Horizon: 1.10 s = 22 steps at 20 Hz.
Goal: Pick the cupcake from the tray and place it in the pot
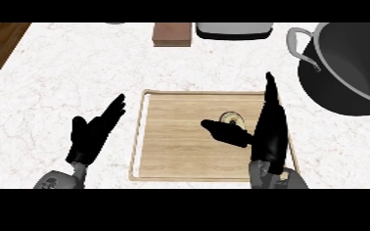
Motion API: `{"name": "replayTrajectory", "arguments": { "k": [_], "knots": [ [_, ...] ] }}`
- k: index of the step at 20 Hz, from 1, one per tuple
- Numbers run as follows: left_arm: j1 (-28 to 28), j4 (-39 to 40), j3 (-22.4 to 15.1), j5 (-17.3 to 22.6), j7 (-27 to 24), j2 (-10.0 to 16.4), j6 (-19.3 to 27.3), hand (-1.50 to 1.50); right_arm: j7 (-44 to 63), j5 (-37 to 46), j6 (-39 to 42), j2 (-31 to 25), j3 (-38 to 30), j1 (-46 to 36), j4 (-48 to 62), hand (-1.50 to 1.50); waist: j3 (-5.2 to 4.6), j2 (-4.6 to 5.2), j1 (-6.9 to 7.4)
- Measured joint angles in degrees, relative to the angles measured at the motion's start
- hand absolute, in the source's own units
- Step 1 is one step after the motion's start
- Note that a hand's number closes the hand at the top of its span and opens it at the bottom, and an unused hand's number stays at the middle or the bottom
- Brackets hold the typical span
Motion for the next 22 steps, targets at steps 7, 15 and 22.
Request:
{"name": "replayTrajectory", "arguments": {
  "k": [7, 15, 22],
  "knots": [
    [-1.57, 1.72, 1.97, -0.44, 0.67, -0.41, -2.16, 0.0, -0.27, -3.05, 1.98, 0.01, 0.04, 1.22, 4.0, -1.5, 0.07, 0.06, -0.05],
    [-0.6, -0.11, 3.95, -3.09, 2.6, -2.85, -2.76, 0.0, -4.71, -1.33, 0.22, -0.95, 0.68, 10.43, -0.03, -1.5, 0.1, -0.01, -0.16],
    [-0.45, 0.59, 5.77, -4.33, 2.14, -3.51, -4.53, 0.0, -14.71, -9.82, -5.21, -0.31, 0.63, 14.26, -0.06, -1.5, 0.12, 0.03, -0.08]
  ]
}}
